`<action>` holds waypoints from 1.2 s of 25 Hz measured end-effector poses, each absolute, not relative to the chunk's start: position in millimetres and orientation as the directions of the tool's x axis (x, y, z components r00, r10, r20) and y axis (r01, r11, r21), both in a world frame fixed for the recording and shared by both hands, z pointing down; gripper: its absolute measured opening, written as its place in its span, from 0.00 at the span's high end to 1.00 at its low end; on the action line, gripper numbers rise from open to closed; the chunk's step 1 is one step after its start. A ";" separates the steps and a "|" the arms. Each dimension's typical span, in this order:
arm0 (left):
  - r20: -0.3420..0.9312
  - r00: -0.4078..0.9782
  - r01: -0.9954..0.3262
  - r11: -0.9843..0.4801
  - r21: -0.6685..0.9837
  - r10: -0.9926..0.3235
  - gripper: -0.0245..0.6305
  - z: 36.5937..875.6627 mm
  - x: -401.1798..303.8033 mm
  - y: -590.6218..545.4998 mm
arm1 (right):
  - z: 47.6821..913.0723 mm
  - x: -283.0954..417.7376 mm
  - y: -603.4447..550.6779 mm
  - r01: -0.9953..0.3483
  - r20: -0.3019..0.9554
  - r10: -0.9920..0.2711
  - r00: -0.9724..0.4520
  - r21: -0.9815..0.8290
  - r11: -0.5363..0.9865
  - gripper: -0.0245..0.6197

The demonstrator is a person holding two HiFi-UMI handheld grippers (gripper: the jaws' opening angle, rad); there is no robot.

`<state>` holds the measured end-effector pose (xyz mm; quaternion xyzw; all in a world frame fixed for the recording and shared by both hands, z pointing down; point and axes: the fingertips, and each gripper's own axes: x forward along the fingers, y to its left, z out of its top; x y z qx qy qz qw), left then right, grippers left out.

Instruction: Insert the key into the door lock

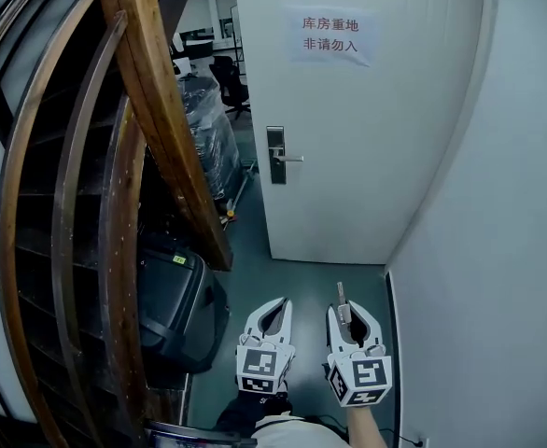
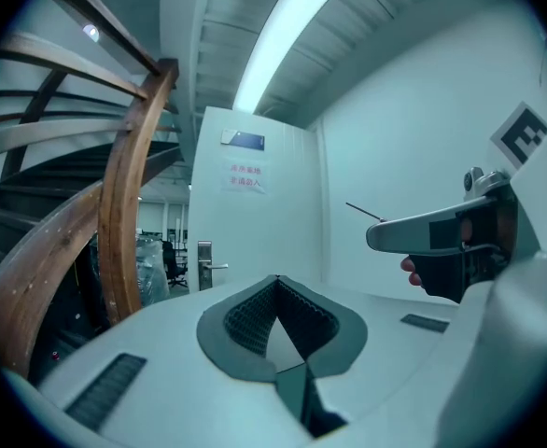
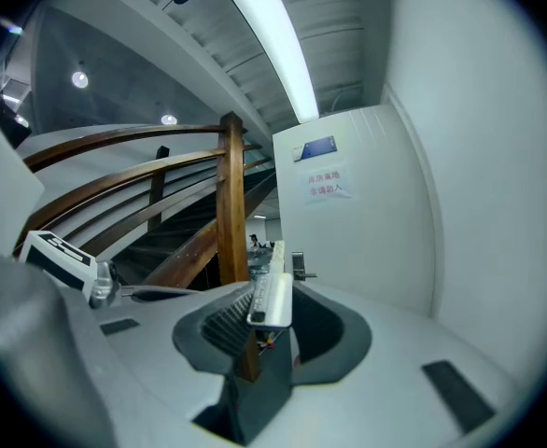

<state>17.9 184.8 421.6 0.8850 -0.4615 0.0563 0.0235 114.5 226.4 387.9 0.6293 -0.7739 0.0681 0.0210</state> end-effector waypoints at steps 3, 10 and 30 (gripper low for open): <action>0.124 0.581 -0.810 -0.586 -0.006 -0.804 0.96 422.3 10.8 161.2 | 387.6 103.8 200.0 -0.978 0.123 -0.971 -0.203 -0.074 0.195 0.79; 0.140 0.580 -0.811 -0.585 0.006 -0.803 0.96 427.1 -22.2 107.1 | 388.0 78.1 145.0 -0.980 0.136 -0.971 -0.194 -0.068 0.187 0.79; 0.168 0.544 -0.836 -0.549 0.023 -0.822 0.96 450.5 -27.0 -2.8 | 422.8 68.7 28.7 -0.969 0.198 -0.949 -0.244 -0.074 0.234 0.79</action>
